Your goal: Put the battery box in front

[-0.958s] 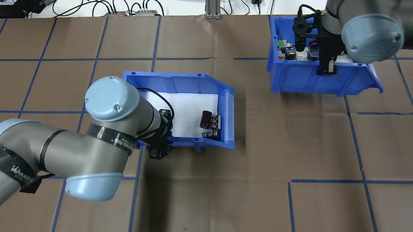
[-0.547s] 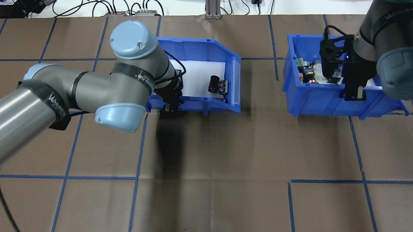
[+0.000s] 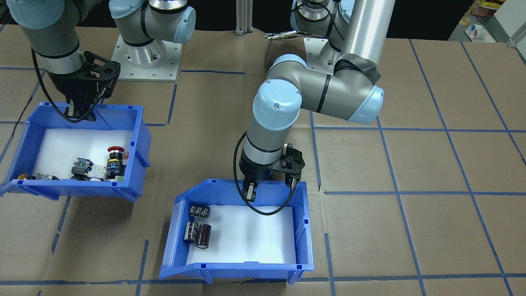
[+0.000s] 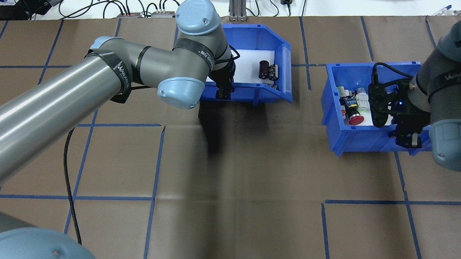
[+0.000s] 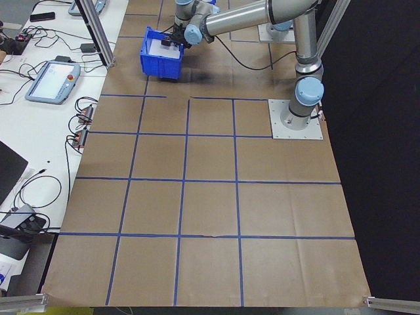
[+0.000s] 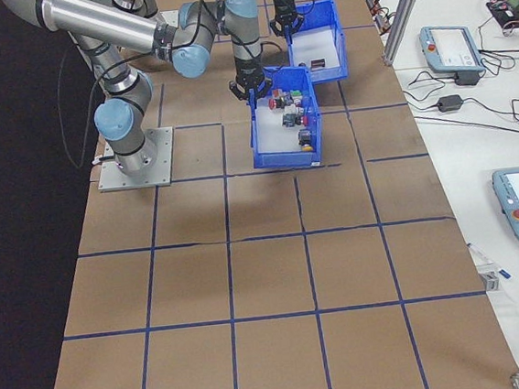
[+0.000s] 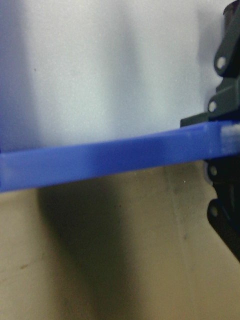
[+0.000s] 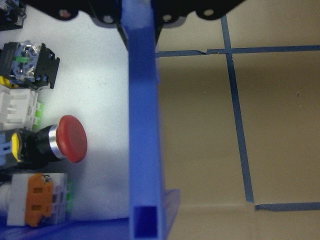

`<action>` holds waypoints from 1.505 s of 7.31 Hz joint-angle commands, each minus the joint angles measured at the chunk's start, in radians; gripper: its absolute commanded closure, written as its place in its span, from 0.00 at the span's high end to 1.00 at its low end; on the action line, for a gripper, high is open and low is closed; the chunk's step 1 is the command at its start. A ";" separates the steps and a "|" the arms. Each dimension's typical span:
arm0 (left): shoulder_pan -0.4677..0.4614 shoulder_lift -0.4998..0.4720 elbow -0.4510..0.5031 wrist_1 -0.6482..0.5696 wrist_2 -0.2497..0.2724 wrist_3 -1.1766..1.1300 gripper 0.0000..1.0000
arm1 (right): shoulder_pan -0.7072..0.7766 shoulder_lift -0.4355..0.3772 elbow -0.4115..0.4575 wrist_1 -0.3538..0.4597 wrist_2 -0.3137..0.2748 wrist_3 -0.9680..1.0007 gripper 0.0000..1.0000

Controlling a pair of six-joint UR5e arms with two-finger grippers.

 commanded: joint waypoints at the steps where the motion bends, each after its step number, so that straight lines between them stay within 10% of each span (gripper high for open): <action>1: -0.010 -0.045 0.035 0.001 -0.007 -0.005 0.06 | -0.018 -0.005 0.019 -0.024 0.002 -0.021 0.03; 3: -0.010 -0.054 0.035 0.001 -0.007 -0.005 0.12 | -0.018 -0.005 0.019 -0.024 0.002 -0.018 0.03; 6: -0.003 -0.060 0.066 -0.008 0.006 -0.030 0.67 | -0.016 -0.005 0.021 -0.022 0.014 -0.015 0.03; 11: 0.040 0.068 0.302 -0.493 0.080 0.365 0.80 | -0.004 -0.122 0.158 -0.022 0.054 0.092 0.05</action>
